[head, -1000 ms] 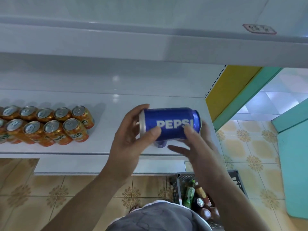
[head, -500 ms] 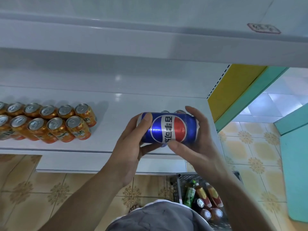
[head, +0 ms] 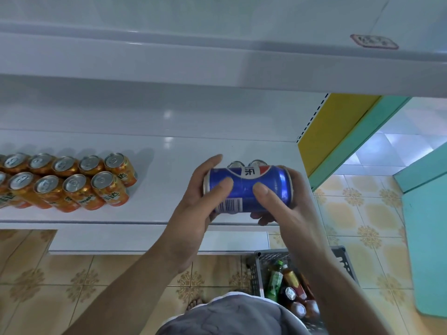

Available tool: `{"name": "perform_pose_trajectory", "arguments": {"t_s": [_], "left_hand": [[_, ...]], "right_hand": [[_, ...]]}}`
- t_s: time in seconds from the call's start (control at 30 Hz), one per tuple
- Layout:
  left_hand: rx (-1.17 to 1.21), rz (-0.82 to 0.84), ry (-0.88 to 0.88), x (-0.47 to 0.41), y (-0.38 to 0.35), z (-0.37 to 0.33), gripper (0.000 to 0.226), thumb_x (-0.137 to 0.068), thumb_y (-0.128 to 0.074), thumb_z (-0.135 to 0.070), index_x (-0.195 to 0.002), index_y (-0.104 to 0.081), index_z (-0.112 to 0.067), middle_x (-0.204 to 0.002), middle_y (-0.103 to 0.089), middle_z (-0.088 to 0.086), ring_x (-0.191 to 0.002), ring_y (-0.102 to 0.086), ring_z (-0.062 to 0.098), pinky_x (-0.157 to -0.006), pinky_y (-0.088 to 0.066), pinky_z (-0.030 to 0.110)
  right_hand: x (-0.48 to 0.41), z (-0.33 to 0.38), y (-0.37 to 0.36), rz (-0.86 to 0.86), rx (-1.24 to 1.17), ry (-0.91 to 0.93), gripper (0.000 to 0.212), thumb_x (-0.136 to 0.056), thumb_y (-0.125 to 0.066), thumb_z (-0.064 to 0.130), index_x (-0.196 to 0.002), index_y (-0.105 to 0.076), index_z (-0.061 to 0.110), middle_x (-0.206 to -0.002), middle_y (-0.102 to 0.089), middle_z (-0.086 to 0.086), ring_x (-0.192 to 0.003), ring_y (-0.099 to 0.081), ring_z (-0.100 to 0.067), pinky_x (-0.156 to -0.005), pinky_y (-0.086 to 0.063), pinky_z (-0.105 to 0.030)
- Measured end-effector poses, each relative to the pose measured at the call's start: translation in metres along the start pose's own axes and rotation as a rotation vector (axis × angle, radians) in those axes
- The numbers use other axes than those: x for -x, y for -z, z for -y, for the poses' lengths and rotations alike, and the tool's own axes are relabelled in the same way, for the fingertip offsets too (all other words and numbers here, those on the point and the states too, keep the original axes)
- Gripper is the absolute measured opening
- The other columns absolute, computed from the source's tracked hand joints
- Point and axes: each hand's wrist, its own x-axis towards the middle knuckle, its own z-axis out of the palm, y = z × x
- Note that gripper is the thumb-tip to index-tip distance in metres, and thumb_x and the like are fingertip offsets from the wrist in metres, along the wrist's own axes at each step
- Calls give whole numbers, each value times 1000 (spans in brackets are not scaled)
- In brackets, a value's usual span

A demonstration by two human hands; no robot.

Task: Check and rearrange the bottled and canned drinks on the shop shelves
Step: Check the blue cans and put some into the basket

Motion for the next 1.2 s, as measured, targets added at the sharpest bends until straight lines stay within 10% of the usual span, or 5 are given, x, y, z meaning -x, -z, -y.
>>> {"name": "perform_pose_trajectory", "arguments": {"t_s": [0.17, 0.77, 0.87, 1.03, 1.2], "left_hand": [[-5, -9, 17, -2, 0, -3, 54, -78, -54, -53, -124, -61, -27, -114, -72, -2, -107, -68, 21, -87, -59, 31], [86, -29, 17, -4, 4, 2, 52, -76, -61, -40, -126, -57, -26, -114, -72, 0, -103, -71, 21, -79, -59, 29], [124, -53, 167, -8, 5, 4, 57, -78, -54, -55, -119, -63, -17, -103, -75, 10, -79, -73, 21, -68, -62, 29], [307, 15, 336, -11, 4, 11, 63, -91, -46, -63, -104, -74, -7, -84, -63, 17, -52, -57, 18, -48, -52, 24], [505, 155, 436, -15, -9, 26, 48, -95, -50, -57, -99, -73, -16, -104, -58, 7, -90, -53, 17, -74, -38, 28]], "right_hand": [[-1, -1, 2, 79, 20, 75, 67, -78, -77, 32, -134, -40, 40, -116, -66, 12, -102, -70, -13, -78, -58, -24], [-2, 6, -11, -1, -21, 33, 71, -72, -78, 44, -134, -48, 25, -101, -70, 6, -76, -69, -11, -64, -55, -21], [-3, 8, -7, 54, -13, 84, 65, -76, -79, 23, -132, -48, 34, -107, -68, 18, -84, -72, -13, -66, -56, -22], [-2, 15, -17, 59, 108, 176, 74, -65, -87, 40, -130, -51, 38, -116, -67, 17, -99, -71, -17, -74, -60, -32], [4, 17, -24, -39, 470, 325, 75, -57, -91, 45, -124, -58, 36, -101, -64, 14, -65, -61, -19, -63, -48, -20]]}}
